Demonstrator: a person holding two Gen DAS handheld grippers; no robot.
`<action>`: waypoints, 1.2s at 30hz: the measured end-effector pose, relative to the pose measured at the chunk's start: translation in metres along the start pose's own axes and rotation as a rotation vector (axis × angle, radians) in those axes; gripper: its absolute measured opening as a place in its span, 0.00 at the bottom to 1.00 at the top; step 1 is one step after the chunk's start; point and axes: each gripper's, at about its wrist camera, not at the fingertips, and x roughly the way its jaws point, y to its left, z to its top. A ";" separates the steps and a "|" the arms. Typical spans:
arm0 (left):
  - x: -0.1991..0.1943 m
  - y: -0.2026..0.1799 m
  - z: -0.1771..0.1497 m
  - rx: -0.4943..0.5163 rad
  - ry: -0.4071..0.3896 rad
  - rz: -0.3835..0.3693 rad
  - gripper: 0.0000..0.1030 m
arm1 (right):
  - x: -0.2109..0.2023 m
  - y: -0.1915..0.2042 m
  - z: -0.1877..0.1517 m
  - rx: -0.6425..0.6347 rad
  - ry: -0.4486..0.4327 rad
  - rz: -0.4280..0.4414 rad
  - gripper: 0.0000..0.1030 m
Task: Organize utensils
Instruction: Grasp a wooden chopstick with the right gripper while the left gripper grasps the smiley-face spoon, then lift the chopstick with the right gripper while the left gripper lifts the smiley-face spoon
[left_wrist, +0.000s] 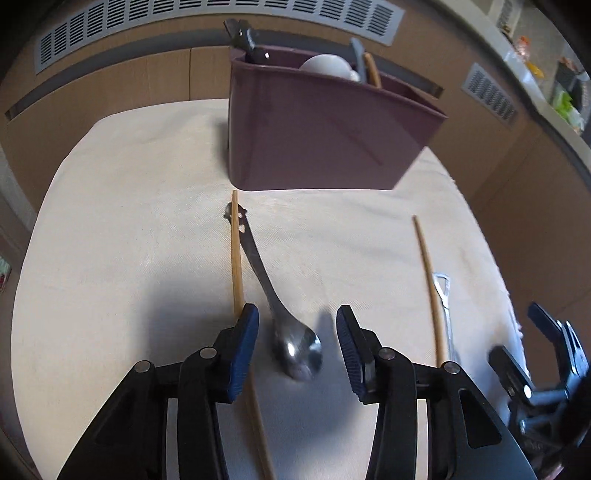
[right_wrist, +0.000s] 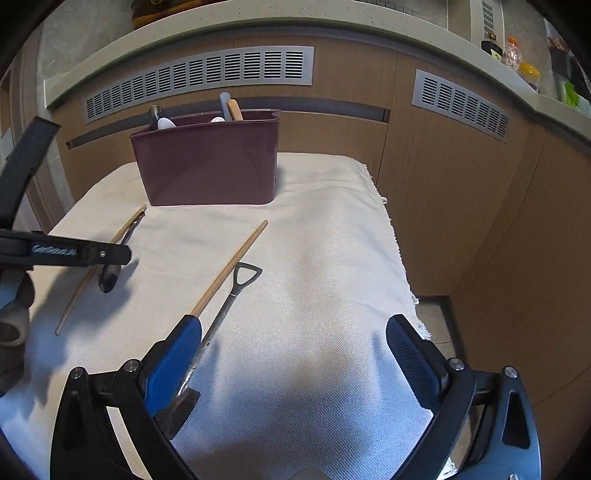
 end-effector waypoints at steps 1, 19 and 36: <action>0.004 -0.002 0.003 0.008 0.007 0.010 0.39 | 0.000 -0.001 0.000 0.002 -0.003 0.003 0.96; -0.031 0.008 -0.057 0.133 0.092 -0.002 0.22 | 0.077 0.044 0.066 -0.064 0.206 0.150 0.37; -0.015 0.022 -0.025 0.058 0.139 -0.023 0.23 | 0.067 0.056 0.046 -0.090 0.271 0.248 0.10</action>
